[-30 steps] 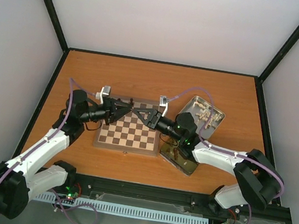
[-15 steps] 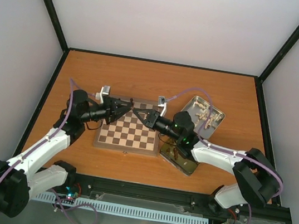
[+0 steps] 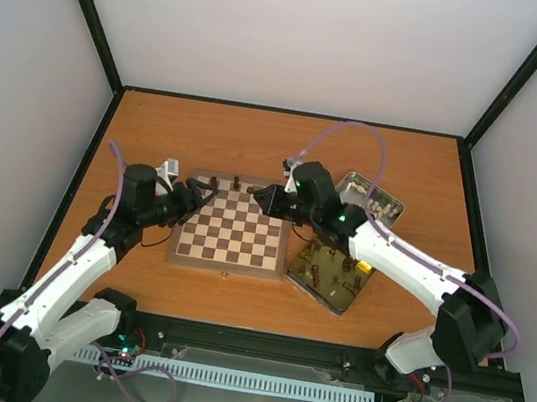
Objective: Set up the chess pieces on the board
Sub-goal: Place the chess piece on the chessboard.
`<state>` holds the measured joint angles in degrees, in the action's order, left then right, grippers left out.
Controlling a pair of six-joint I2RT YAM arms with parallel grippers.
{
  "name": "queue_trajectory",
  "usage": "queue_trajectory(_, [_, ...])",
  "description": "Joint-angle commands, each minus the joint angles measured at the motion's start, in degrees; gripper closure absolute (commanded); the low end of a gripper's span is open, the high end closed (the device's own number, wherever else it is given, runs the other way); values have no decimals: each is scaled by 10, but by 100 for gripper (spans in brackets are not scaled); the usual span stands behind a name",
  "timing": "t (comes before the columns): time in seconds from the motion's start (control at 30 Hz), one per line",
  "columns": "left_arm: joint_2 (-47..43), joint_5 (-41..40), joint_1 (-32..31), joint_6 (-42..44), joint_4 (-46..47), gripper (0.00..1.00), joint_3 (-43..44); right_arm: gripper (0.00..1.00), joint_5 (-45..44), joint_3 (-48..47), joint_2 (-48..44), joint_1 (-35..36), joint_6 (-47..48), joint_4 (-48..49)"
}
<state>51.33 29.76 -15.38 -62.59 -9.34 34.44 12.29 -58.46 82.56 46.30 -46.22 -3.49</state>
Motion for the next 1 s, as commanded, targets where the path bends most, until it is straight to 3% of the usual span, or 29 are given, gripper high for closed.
queue_trajectory(0.0, [-42,-181,7,194,-162,33,36,93,-88,-108,65,-4,150,-336])
queue_trajectory(0.13, [-56,-260,7,295,-220,30,59,94,-121,-195,134,-4,203,-424])
queue_trajectory(0.27, [-63,-306,7,329,-249,30,70,94,-135,-302,224,-4,235,-498])
queue_trajectory(0.63, [-69,-276,7,342,-221,30,56,91,-174,-460,371,-4,281,-615])
queue_trajectory(0.97, [-71,-279,7,342,-218,30,52,83,-157,-512,426,-4,292,-632])
